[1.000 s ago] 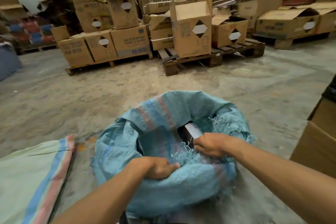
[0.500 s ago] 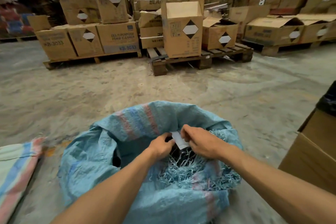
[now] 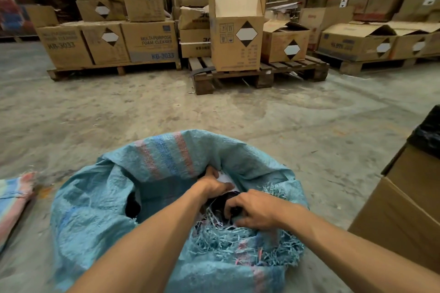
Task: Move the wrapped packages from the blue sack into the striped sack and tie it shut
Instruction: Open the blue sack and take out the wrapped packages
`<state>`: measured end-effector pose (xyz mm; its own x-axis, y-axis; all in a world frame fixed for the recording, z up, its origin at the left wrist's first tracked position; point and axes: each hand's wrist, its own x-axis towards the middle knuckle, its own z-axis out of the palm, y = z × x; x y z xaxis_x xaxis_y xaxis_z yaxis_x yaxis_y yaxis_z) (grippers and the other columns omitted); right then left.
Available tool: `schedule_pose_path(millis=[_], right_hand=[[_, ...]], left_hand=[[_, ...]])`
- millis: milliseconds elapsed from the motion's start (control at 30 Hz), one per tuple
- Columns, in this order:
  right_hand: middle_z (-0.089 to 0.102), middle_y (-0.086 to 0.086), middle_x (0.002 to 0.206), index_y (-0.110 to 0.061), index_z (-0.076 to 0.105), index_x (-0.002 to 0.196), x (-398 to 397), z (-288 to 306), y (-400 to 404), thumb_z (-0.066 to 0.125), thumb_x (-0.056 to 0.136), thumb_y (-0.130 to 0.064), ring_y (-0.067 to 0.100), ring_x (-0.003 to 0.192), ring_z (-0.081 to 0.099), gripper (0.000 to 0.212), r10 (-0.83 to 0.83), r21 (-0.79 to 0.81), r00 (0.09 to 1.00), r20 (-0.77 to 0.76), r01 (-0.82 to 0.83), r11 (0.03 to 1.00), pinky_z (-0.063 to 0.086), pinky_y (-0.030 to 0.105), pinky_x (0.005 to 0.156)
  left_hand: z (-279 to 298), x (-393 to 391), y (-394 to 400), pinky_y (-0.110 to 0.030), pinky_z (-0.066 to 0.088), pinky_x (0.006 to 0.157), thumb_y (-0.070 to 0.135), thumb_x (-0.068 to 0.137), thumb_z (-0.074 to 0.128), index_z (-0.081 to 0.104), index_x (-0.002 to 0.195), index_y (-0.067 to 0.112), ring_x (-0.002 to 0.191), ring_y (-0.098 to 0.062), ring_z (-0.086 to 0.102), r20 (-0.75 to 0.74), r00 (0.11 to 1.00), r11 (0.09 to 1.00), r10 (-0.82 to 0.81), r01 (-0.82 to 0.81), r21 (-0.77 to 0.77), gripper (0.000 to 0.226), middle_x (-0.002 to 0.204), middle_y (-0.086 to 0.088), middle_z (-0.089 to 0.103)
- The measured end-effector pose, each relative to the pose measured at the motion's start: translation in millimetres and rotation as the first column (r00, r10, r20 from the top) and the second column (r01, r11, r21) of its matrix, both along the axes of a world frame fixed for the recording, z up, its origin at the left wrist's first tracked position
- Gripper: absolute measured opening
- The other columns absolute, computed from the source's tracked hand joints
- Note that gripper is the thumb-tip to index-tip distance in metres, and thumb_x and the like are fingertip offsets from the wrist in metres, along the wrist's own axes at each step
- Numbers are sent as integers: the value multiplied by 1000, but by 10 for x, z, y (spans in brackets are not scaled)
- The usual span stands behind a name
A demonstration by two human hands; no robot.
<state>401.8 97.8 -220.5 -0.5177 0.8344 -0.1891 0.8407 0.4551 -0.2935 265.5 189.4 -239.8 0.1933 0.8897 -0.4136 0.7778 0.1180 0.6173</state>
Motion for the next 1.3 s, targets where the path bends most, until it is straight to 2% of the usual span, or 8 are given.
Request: schedule_pose_path(millis=[133,233,367,467,533,667,1033,1300], right_hand=[[65,5,117,-23,50,123,-81,-9,-44,67,88,-37,27,103,60,42,-55,9,996,64,54,998,42,32,79],[57,4,133,-34,30,144,-111,-34,-92,66,86,-40,26,112,56,69,-131,-193,991,-15,126,973,40,30,85],[46,2,146,-45,22,149,-183,11,-122,69,85,-40,24,122,51,79,-130,-331,991,-27,114,937,41,33,98],[52,2,127,-36,36,137,-240,19,-128,68,86,-35,21,101,57,60,-177,-430,977,-121,110,896,49,35,85],[56,2,116,-29,46,117,-280,34,-115,68,85,-39,25,100,58,40,-175,-377,972,-156,105,920,50,41,84],[56,-5,94,-25,53,97,-287,149,-103,72,84,-45,17,85,52,30,-116,-271,986,-118,80,959,41,25,65],[64,-10,85,-36,69,98,-156,730,-527,74,61,-69,10,89,31,50,-250,430,966,62,200,880,24,32,78],[52,-14,80,-28,54,90,-139,1215,-712,68,82,-51,10,90,38,28,-194,363,977,-90,214,907,33,35,84]], left_hand=[[21,57,-59,-41,45,103,27,77,81,27,146,7,125,-33,52,102,986,991,131,-129,-24,89,139,-17,49],[59,16,-119,-32,48,88,18,76,79,12,148,6,124,-32,50,138,975,985,173,-169,-45,99,141,-15,42],[108,-45,-222,-30,49,79,8,79,73,22,142,11,105,-26,56,281,933,973,227,-230,-24,81,119,-9,51],[246,-58,-250,-26,49,55,11,77,72,32,140,15,79,-24,62,412,834,930,366,-348,-122,75,99,-9,59],[407,-103,-271,-20,44,43,22,74,74,48,127,15,61,-22,60,370,826,904,426,-378,-199,60,86,-10,63],[718,-207,-251,-29,34,60,47,72,69,59,82,18,68,-22,52,158,907,882,390,-318,-347,32,77,-6,60],[1577,-742,-368,-35,35,71,45,55,72,56,86,19,82,-28,55,227,949,892,219,-100,-441,43,79,-10,60],[2024,-1183,-795,-30,37,63,46,60,66,56,86,15,72,-28,57,356,901,942,249,-140,-305,41,73,-12,63]])
